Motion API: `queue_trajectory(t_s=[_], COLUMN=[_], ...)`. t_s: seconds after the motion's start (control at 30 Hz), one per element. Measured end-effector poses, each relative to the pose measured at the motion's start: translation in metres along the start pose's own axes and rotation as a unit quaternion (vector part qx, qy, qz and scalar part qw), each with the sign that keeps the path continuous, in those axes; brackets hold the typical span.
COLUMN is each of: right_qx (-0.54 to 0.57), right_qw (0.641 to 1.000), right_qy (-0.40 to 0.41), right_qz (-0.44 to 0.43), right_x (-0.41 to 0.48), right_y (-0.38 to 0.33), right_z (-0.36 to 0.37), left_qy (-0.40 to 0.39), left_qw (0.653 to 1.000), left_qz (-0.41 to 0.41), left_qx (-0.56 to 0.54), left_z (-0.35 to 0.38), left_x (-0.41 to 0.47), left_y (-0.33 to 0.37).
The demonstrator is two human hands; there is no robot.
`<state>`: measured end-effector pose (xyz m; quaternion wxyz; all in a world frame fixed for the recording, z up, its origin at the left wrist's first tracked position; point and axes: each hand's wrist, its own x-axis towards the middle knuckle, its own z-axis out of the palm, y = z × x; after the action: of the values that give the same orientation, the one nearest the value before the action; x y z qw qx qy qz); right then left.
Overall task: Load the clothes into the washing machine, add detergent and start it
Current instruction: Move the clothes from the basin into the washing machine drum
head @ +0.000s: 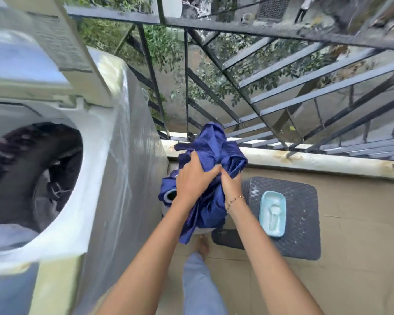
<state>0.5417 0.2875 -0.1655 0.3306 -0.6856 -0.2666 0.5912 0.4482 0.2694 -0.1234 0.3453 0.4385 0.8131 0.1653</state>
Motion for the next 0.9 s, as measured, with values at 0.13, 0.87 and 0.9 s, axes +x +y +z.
queue_trajectory(t_s=[0.13,0.87,0.9], right_qx=[-0.007,0.067,0.073], right_qw=[1.000,0.983,0.981], right_qy=[-0.014,-0.032,-0.029], right_qz=[0.001,-0.170,-0.176], right_x=[-0.025,-0.183,-0.193], right_y=[-0.023,-0.124,-0.126], right_z=[0.005,0.074,0.080], left_qy=[0.031,0.138,0.142], left_qw=[0.997,0.955,0.952], left_qz=[0.044,0.192,0.202], left_qx=[-0.059,-0.180,-0.182], left_z=[-0.022,-0.189,-0.198], left_x=[-0.011,-0.070,-0.072], left_y=[0.007,0.013,0.009])
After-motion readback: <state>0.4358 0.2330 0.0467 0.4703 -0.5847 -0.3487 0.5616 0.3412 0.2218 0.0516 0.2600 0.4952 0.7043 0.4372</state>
